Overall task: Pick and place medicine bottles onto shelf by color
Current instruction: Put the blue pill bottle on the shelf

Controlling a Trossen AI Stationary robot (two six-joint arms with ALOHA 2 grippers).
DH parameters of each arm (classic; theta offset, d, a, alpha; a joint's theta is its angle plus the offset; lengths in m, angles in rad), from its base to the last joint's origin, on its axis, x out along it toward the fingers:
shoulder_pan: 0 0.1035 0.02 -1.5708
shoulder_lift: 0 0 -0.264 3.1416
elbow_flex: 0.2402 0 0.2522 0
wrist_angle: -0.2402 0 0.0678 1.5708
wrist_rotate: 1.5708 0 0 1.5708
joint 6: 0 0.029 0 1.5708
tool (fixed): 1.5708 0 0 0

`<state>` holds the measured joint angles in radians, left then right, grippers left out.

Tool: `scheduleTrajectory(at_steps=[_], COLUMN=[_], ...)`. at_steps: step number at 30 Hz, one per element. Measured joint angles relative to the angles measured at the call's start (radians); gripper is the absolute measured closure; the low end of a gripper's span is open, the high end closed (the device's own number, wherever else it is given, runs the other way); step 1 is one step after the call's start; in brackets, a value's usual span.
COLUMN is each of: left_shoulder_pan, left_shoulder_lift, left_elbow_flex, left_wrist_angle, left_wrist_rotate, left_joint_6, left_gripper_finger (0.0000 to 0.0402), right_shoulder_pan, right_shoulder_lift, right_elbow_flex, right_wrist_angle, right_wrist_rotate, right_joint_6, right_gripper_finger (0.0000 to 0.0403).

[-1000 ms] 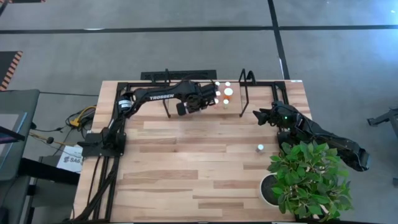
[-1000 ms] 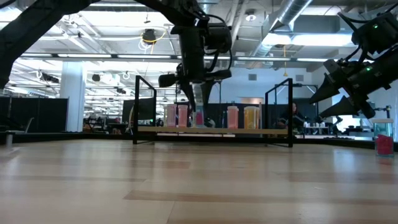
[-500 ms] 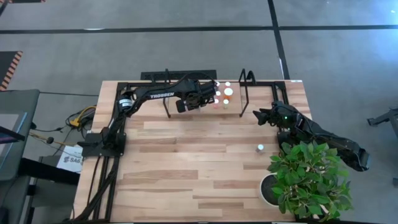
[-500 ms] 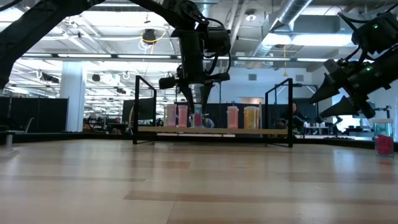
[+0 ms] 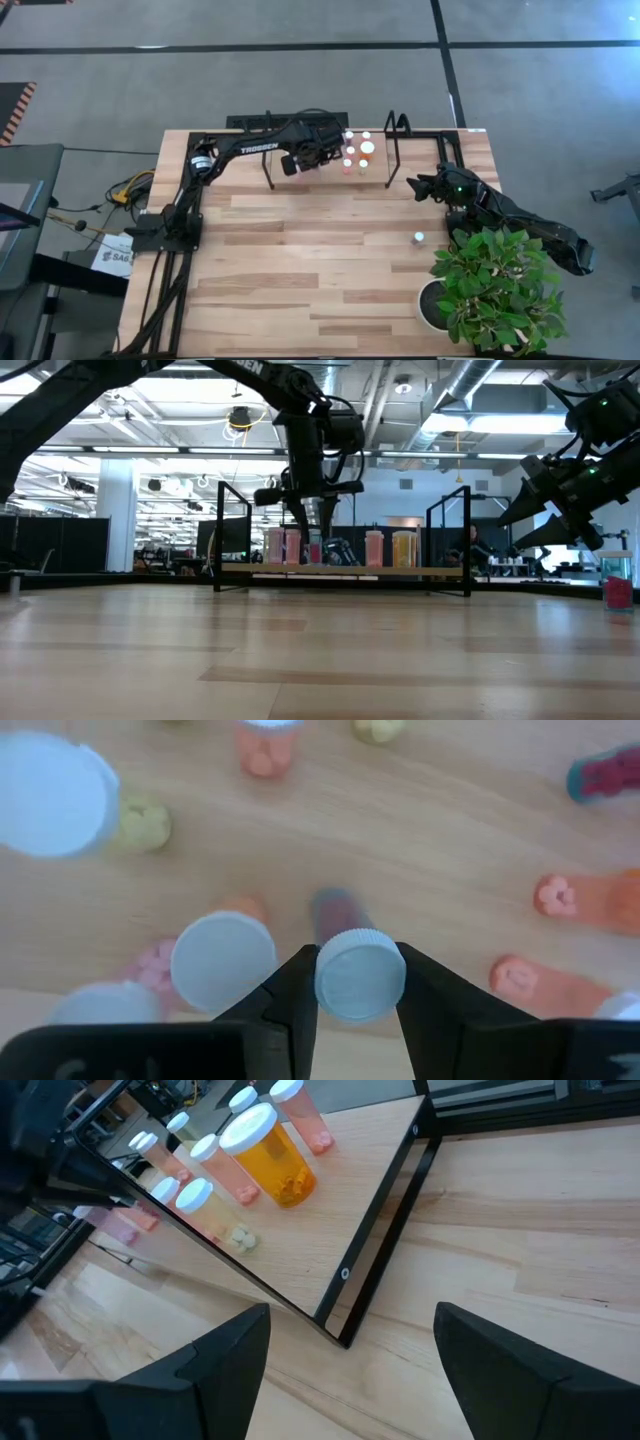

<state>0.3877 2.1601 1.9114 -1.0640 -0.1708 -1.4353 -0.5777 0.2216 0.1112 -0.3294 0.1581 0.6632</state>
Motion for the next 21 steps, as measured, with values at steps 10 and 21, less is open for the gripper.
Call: scheduleTrajectory(at_steps=[10, 21], left_shoulder_pan=[0.017, 0.016], left_shoulder_lift=[0.002, 0.005], left_elbow_flex=[-0.001, -0.003], left_wrist_angle=[0.022, 0.022], left_wrist_rotate=[0.003, 0.015], left_joint_6=[0.013, 0.019], left_gripper_finger=[0.0303, 0.0285], right_shoulder_pan=[0.000, 0.000], right_shoulder_lift=[0.000, 0.000], right_elbow_flex=[0.000, 0.000], right_wrist_angle=[0.000, 0.000], right_wrist_rotate=[0.000, 0.000], right_joint_6=[0.000, 0.000], right_gripper_finger=[0.0097, 0.0097])
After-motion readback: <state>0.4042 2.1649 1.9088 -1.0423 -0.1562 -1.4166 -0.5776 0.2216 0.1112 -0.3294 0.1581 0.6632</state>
